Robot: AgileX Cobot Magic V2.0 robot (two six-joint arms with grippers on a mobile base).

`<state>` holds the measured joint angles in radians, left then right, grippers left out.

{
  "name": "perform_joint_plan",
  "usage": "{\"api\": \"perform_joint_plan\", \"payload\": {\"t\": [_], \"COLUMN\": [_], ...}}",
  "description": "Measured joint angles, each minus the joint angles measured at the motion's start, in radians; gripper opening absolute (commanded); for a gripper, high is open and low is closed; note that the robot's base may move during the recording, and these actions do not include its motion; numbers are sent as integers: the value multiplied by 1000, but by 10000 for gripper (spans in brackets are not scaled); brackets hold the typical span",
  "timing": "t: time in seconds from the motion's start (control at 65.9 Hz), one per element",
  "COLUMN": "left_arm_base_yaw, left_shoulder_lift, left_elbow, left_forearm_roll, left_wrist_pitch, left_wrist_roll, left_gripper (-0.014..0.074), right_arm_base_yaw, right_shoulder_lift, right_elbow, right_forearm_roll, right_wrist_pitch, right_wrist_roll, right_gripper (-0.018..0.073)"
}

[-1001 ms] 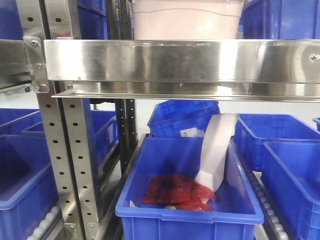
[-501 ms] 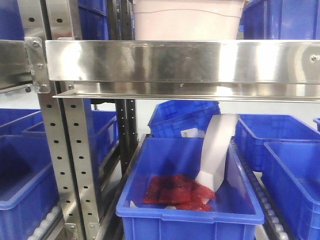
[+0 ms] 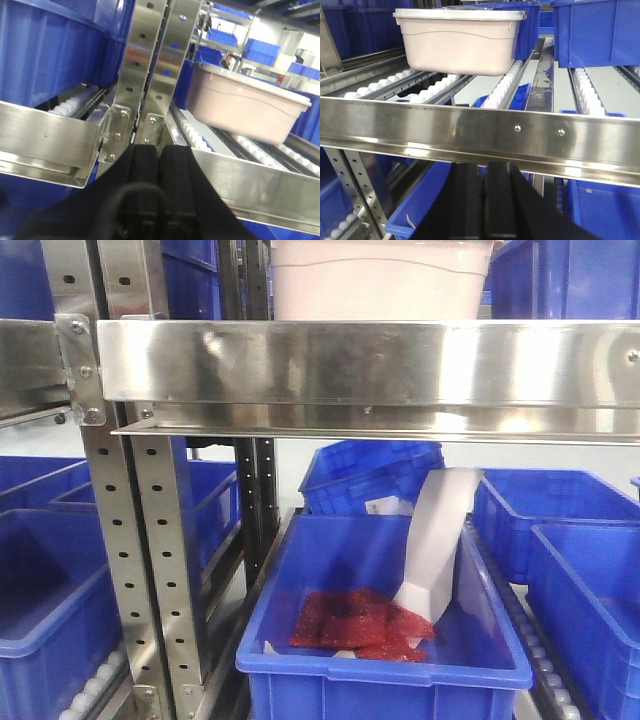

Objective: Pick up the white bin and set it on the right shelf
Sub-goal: 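Set the bin onto the upper roller shelf and open both grippers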

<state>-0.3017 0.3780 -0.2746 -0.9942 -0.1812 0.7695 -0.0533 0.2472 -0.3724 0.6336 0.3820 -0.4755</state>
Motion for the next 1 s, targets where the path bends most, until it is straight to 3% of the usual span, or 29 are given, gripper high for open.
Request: {"api": "perform_joint_plan", "payload": {"t": [0.834, 0.895, 1.001], "left_arm_base_yaw": [0, 0, 0], "left_shoulder_lift": [-3, -3, -3], "left_elbow": [4, 4, 4], "left_forearm_roll": [0, 0, 0], "left_wrist_pitch": [8, 8, 8], "left_wrist_roll": [0, 0, 0], "left_gripper": [-117, -117, -117], "right_arm_base_yaw": [0, 0, 0], "right_shoulder_lift": [0, 0, 0], "right_elbow": [2, 6, 35], "right_forearm_roll": [28, -27, -229], "right_wrist_pitch": [-21, -37, -86], "right_wrist_roll": [0, 0, 20], "right_gripper": [60, 60, 60]}}
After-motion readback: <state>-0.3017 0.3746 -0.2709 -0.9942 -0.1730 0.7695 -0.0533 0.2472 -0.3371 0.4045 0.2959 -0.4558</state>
